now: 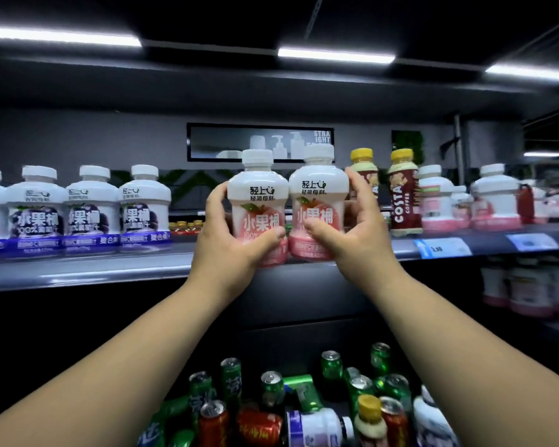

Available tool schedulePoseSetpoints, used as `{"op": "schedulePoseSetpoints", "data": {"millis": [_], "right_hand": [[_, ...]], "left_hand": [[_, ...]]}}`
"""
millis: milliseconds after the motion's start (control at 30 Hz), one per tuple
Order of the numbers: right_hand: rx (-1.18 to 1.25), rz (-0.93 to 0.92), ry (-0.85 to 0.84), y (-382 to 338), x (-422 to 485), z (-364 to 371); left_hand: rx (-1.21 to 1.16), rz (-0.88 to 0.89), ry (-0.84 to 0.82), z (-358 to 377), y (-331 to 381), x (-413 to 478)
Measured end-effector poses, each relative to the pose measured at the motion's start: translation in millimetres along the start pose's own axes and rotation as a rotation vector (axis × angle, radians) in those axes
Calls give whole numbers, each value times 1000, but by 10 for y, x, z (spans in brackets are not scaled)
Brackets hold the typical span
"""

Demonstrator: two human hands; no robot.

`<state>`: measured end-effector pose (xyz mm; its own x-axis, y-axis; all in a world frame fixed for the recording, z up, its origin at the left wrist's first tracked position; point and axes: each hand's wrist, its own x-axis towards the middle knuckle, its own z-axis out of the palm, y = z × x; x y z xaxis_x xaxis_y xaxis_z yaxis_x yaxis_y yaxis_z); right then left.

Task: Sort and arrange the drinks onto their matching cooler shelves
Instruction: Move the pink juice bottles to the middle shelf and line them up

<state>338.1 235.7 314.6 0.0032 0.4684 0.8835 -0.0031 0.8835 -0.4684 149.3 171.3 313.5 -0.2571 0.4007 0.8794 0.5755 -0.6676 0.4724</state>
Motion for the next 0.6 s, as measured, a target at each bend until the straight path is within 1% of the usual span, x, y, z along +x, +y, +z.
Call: {"op": "schedulePoseSetpoints", "data": {"millis": [133,267,367,467,600], "right_hand": [[8,24,9,-150,-312,-873],[-41,103,-11,-244,-645,-1925],[-131,168,-39,-253,-831,-2788],[-198,239,-29,-208,-962,-3586],[-235,305,3,-118,-1090,-4379]], "left_hand": [[-120,-30,-65,591,409,-450],[-256,-116,-128,1374,860,-980],[-273,-173,-158,2046,1183,-1347],[-310,-197,-198,2693,1486,-1647],[-344,-220,-249,3422,1796,-1944]]}}
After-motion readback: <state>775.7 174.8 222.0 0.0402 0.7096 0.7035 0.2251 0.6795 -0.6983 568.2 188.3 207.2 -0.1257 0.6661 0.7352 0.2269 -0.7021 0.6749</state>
